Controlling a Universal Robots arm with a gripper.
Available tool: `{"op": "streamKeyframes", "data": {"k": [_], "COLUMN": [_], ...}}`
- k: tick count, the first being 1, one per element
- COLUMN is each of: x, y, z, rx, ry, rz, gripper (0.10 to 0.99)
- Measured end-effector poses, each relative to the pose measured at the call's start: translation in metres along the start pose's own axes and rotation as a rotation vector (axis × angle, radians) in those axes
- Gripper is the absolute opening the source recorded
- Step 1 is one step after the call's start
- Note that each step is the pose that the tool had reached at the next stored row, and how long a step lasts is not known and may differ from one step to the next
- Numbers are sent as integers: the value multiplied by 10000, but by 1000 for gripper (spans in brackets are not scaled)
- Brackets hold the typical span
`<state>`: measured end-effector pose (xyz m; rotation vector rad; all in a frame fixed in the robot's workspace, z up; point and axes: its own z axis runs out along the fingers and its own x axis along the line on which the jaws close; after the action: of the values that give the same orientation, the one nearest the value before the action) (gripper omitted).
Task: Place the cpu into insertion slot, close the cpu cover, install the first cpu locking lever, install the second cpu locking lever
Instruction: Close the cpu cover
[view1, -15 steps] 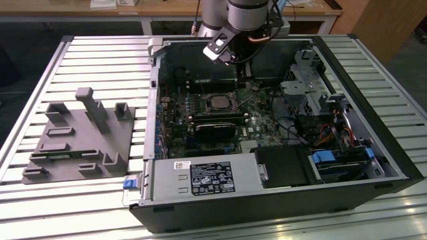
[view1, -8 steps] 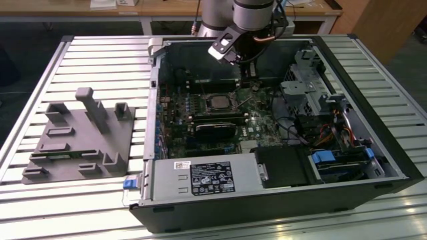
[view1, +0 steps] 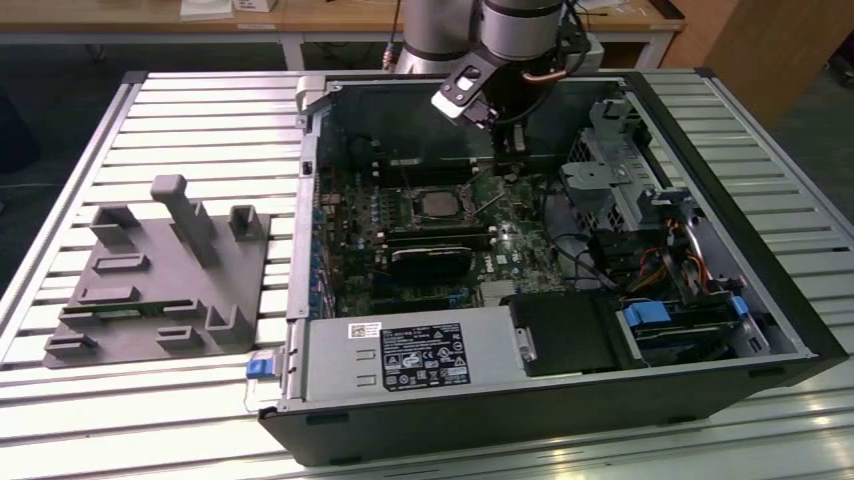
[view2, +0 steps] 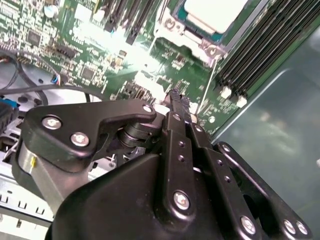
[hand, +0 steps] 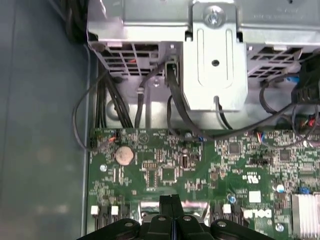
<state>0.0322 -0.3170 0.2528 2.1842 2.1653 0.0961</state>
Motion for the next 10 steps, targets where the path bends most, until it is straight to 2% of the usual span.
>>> {"op": "streamKeyframes", "data": {"k": [10], "x": [26], "y": [178], "z": [16], "rx": [0], "ry": [-1], "rz": [0], "gripper": [106]}}
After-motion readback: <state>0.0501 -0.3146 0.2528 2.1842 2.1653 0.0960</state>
